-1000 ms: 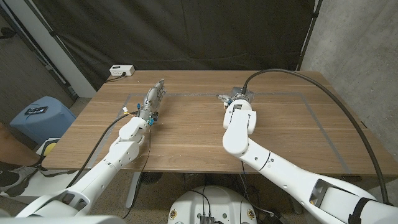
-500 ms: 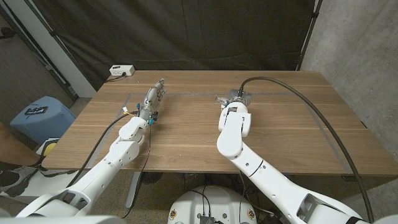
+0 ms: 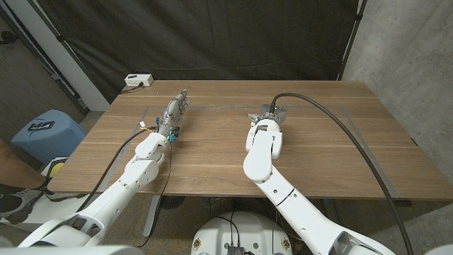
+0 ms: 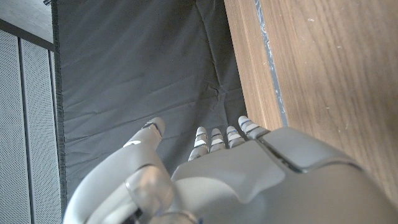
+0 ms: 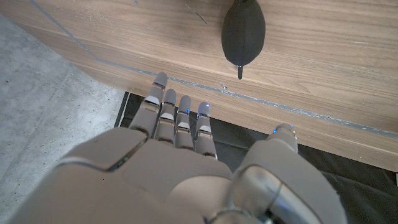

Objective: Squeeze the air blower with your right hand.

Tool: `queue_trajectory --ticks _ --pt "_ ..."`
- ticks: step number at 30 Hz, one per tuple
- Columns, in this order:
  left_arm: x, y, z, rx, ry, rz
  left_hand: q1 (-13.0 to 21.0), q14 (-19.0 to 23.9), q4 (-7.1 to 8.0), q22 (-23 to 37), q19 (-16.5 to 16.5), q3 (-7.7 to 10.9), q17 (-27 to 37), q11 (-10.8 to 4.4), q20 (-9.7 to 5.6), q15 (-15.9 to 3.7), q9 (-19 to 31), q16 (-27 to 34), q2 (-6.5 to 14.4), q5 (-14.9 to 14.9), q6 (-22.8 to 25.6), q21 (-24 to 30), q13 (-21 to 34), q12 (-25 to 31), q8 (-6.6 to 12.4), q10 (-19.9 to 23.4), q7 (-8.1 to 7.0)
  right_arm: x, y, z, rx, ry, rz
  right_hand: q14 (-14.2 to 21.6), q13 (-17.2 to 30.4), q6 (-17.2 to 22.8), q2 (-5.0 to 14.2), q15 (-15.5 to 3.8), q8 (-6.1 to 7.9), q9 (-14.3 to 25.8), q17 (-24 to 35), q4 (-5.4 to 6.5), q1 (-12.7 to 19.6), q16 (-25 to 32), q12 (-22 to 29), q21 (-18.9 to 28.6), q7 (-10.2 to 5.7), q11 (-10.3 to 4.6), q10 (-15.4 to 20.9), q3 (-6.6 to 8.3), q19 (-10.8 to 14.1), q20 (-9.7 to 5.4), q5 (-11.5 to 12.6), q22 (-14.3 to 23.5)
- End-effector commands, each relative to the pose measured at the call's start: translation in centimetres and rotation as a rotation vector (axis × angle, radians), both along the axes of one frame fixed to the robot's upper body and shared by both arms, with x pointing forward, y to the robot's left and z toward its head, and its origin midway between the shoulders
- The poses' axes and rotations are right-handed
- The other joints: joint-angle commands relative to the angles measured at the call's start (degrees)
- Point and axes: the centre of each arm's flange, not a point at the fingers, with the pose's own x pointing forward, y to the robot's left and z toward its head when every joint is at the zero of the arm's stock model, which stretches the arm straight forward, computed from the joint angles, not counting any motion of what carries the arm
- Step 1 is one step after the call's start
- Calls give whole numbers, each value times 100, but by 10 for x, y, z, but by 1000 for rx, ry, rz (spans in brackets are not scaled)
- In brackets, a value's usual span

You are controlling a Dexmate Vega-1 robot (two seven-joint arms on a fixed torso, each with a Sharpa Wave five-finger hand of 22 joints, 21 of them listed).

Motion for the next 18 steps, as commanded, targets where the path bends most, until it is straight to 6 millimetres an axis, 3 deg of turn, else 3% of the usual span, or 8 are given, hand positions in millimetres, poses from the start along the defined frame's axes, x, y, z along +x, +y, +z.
queue_trajectory --ticks 1,18 --pt "1 0 -2 -3 4 -4 71 -23 -12 29 43 14 13 -6 40 23 31 20 -5 25 48 -4 16 6 -26 15 -2 2 5 -7 -2 3 -14 78 55 74 5 -9 11 68 49 -2 102 -15 69 -11 374 8 -26 -32 6 2 -22 27" --pt "2 1 1 1 1 -9 73 -26 -12 29 46 14 13 -9 41 22 32 18 -6 25 47 -9 16 6 -29 16 -5 2 11 -17 21 -9 -28 175 177 122 56 -8 -14 178 156 -8 220 -11 129 -6 378 8 -12 68 78 3 -127 29"
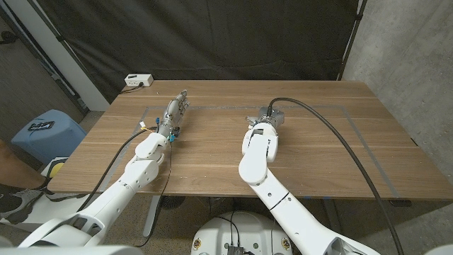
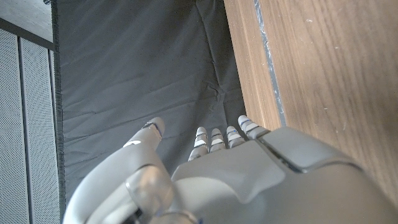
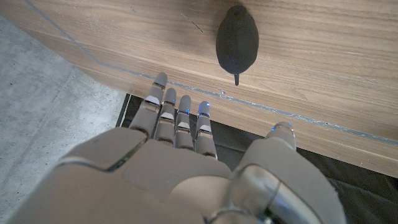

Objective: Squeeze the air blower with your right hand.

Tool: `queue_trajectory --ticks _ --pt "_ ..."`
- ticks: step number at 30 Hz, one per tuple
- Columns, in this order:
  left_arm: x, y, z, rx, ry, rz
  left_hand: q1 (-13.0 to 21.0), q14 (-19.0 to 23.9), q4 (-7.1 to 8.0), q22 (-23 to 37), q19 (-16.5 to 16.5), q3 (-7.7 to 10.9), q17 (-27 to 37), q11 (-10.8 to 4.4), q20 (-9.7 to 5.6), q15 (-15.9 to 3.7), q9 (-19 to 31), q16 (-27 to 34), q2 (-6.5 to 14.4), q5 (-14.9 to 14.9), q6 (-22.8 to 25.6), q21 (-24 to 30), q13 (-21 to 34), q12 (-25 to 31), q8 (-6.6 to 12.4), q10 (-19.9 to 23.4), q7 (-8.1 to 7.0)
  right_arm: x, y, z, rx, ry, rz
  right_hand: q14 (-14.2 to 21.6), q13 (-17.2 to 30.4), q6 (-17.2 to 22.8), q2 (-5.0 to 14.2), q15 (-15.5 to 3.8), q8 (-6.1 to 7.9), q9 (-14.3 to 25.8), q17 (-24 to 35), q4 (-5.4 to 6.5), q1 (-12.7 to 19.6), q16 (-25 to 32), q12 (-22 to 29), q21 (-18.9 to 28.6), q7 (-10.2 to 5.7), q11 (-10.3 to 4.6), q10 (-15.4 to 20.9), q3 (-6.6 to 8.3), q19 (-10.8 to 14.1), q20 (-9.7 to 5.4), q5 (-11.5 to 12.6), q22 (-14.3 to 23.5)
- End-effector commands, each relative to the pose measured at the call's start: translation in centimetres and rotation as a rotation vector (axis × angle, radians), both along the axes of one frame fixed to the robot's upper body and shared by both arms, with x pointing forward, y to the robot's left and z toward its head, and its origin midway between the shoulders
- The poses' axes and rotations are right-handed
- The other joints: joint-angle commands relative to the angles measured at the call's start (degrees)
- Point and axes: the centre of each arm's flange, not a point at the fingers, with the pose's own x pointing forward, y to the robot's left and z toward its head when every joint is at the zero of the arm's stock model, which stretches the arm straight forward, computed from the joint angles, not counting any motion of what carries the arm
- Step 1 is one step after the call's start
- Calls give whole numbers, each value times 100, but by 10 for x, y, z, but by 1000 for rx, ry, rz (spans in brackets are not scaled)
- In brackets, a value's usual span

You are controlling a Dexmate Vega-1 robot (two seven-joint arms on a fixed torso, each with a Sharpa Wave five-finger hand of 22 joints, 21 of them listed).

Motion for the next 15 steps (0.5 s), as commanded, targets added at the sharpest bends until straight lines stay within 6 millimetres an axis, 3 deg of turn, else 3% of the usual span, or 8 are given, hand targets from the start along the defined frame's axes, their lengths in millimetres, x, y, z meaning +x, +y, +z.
queue_trajectory --ticks 1,15 --pt "1 0 1 2 -1 -6 73 -24 -12 29 14 15 13 -7 10 23 32 19 -6 25 49 -10 16 6 1 16 -2 -1 3 -7 19 -8 -13 67 46 65 14 0 -14 36 41 -13 75 -11 68 -6 357 8 -10 68 76 4 -43 30" --pt "3 1 1 10 4 -14 74 -22 -11 29 17 15 13 -5 11 24 32 20 -5 25 49 -14 16 5 0 17 -4 0 9 -12 45 -2 -21 135 153 131 31 1 -23 107 143 -63 237 -14 114 -5 364 8 4 266 126 5 -199 31"
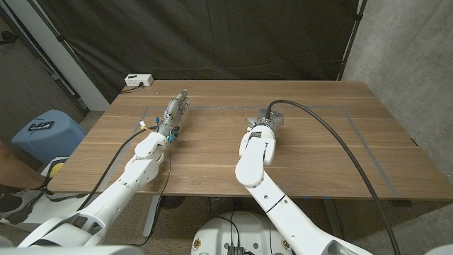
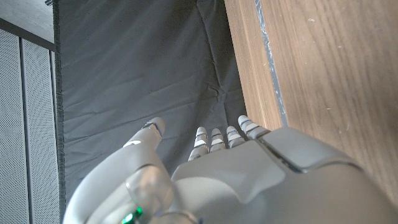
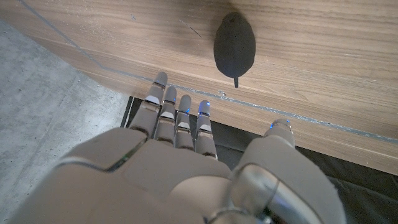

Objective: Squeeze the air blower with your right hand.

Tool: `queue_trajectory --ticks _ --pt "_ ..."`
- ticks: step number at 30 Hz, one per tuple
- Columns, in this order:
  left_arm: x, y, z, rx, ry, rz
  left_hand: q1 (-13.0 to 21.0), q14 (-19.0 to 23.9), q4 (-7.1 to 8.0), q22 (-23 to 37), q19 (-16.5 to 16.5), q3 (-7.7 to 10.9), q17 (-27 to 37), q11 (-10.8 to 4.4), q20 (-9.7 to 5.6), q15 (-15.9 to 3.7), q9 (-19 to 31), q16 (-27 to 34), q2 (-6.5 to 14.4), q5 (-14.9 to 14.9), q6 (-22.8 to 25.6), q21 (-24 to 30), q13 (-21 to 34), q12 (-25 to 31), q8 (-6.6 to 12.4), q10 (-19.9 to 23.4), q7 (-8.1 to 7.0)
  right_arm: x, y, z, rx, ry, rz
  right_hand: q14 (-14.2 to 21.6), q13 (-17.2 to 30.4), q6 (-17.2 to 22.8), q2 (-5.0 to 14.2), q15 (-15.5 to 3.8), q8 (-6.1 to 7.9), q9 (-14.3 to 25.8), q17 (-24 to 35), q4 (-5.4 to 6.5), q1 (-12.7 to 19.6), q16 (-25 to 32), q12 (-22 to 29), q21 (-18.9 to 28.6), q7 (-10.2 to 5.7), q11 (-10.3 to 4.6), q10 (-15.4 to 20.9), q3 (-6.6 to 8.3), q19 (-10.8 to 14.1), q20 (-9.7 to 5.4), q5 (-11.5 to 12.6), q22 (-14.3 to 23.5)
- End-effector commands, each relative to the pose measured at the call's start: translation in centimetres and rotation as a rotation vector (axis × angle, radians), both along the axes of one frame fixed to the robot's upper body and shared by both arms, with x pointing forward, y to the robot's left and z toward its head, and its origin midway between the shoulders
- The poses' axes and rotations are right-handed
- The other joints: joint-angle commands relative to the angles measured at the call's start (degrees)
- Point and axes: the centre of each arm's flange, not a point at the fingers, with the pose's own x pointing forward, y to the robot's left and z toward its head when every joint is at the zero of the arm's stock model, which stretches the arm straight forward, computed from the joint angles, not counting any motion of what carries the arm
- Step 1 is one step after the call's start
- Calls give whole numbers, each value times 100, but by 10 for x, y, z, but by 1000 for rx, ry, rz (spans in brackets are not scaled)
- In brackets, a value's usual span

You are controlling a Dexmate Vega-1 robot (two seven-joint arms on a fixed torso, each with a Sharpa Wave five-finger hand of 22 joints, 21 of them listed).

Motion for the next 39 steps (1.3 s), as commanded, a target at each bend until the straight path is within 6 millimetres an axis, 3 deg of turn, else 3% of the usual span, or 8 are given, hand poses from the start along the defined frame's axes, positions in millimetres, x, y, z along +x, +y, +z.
queue_trajectory --ticks 1,32,39 --pt "2 1 -1 7 5 -8 74 -22 -11 29 18 15 13 -2 12 26 32 20 -6 25 51 -14 16 6 0 19 -5 1 5 -6 25 9 -7 77 39 70 -2 1 -23 28 43 -5 102 -14 28 -5 364 8 7 72 62 -19 -43 32" --pt "7 4 0 -8 2 -20 76 -24 -10 30 25 16 13 -14 17 26 33 19 -6 25 101 -20 16 4 16 19 -9 22 1 -15 39 55 -20 114 192 91 -60 -5 -30 147 153 -45 271 -33 111 -3 363 7 -69 204 123 -20 -118 31" --pt "9 4 1 -5 4 -26 77 -22 -11 30 26 16 12 -21 16 24 34 19 -7 25 117 -21 16 4 20 19 -8 26 -1 -17 41 65 -25 140 382 93 -98 -9 -20 317 279 -59 434 -28 250 2 364 6 -168 242 155 -21 -137 34"
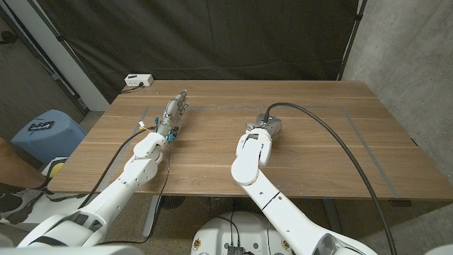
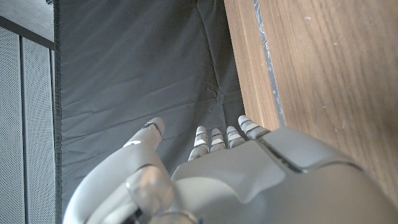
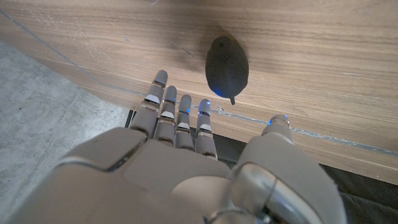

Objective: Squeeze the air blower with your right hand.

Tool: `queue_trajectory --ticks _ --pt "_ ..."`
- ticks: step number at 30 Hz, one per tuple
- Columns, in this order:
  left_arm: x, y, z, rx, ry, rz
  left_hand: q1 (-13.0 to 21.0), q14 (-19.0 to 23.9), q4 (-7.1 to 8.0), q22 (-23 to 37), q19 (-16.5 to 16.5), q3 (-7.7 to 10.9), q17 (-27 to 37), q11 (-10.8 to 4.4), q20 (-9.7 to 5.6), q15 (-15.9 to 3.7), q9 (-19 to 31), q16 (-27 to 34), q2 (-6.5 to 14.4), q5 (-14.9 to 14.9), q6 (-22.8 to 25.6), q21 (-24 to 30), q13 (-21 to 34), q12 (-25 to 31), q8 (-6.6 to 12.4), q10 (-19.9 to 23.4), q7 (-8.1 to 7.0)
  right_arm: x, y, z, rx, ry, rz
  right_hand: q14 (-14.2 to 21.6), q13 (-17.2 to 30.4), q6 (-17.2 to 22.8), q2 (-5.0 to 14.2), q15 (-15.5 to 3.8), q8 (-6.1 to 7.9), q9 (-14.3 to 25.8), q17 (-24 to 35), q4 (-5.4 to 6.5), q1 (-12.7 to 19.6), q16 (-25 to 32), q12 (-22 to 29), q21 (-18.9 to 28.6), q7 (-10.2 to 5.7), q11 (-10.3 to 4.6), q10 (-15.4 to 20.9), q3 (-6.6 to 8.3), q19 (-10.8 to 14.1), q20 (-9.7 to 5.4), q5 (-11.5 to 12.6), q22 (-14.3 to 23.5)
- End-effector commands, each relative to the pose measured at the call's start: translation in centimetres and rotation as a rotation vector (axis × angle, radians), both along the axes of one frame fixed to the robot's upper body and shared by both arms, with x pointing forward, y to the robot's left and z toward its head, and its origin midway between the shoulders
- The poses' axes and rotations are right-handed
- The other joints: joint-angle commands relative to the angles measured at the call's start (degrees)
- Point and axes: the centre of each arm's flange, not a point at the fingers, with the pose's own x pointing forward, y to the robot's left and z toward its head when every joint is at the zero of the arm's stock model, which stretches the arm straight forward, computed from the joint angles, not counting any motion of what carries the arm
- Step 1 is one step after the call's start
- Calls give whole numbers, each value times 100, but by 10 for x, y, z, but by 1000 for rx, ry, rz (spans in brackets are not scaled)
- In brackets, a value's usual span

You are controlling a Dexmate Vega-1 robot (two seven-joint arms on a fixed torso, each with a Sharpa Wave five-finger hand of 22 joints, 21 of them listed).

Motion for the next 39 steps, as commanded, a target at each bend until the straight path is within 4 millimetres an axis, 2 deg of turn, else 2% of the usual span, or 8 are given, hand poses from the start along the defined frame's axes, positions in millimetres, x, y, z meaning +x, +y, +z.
queue_trajectory --ticks 1,13,19,24,31,39 --pt "4 -1 2 -2 -4 -15 55 -22 -11 29 26 16 13 -18 19 24 34 19 15 25 56 -22 16 4 20 20 -11 9 -4 -2 -13 13 -11 92 108 21 -28 -1 6 111 75 -9 109 -29 82 3 374 15 -64 31 55 -8 -8 34" --pt "8 -1 2 -13 3 -25 57 -13 -13 29 28 16 12 -23 18 29 35 21 14 25 76 -25 16 3 22 19 -17 11 -2 -3 -31 23 -13 131 309 96 -82 -10 2 343 258 -28 609 -20 267 5 377 14 -166 24 114 -9 -6 37" --pt "10 -2 1 -17 4 -31 57 -8 -13 29 29 17 11 -22 22 43 36 22 15 26 84 -26 16 3 22 18 -12 11 0 -3 -44 23 -16 114 351 153 -41 -13 -3 405 368 -55 1071 -24 317 15 377 14 -199 164 91 -11 -106 39" --pt "12 -3 1 -16 7 -36 58 -6 -14 29 31 17 11 -24 23 40 36 22 15 26 88 -26 16 6 22 26 -13 9 2 -4 -53 8 -16 196 417 250 -54 -24 15 569 511 -43 1306 23 388 30 380 14 -185 187 139 -11 -107 45" --pt "13 -5 0 -20 5 -45 59 -5 -13 29 33 18 10 -18 25 44 37 21 17 25 102 -27 16 12 23 42 -22 7 4 -4 -55 -1 -12 537 665 400 -71 -80 29 815 844 -45 1649 188 676 37 386 14 105 171 348 -5 -82 51" --pt "11 -8 -4 -27 9 -48 59 6 -11 30 36 19 10 -14 27 38 38 24 19 25 157 -28 16 33 38 102 -49 7 4 -4 -57 1 -7 806 931 334 -11 -129 -47 748 841 -33 1872 133 988 38 382 13 380 205 428 1 -71 61"
